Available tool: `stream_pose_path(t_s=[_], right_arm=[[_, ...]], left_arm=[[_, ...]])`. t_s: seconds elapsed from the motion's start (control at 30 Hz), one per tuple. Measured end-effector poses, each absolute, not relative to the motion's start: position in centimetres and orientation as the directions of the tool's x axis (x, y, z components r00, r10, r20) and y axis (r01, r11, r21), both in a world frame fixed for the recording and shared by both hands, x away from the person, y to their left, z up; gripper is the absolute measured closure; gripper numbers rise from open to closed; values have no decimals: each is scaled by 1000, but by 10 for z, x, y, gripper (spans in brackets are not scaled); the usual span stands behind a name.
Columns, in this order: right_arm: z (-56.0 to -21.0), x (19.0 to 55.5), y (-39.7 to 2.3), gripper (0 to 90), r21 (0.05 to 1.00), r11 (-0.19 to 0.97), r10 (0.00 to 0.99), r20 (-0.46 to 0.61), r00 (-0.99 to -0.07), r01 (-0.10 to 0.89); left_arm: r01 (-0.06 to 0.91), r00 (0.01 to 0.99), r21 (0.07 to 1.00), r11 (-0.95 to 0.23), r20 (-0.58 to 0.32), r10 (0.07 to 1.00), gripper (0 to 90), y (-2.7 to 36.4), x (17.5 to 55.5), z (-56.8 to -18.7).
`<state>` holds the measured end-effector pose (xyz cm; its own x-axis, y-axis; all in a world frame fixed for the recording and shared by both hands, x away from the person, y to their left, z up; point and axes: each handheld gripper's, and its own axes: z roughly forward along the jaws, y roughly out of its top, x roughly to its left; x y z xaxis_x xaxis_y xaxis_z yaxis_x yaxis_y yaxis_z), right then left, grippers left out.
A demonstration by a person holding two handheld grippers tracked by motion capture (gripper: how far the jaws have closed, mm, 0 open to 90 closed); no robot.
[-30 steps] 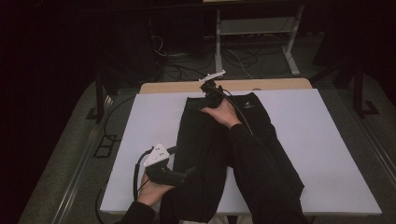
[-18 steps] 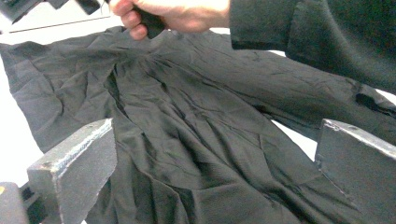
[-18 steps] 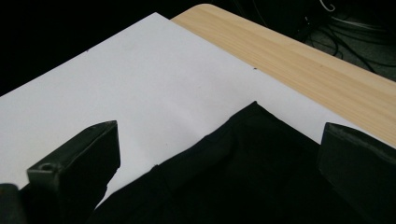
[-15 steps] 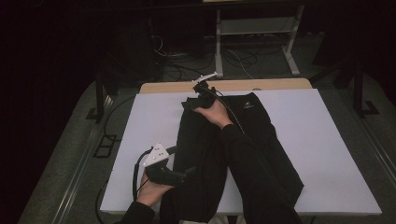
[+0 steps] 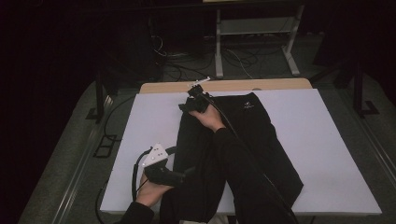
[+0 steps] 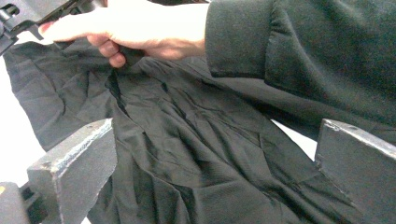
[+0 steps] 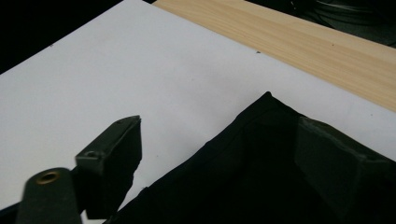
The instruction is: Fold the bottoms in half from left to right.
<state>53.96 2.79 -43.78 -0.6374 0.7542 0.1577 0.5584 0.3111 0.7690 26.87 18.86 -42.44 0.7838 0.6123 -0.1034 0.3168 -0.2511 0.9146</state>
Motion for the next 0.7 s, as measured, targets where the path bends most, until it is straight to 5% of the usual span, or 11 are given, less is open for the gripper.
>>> stream_pose_path(t_s=[0.7], right_arm=[[-452,539,41,464,737,332,795,118,-595,589]], left_arm=[[325,782,913,-246,-113,613,0,189,267,-426]])
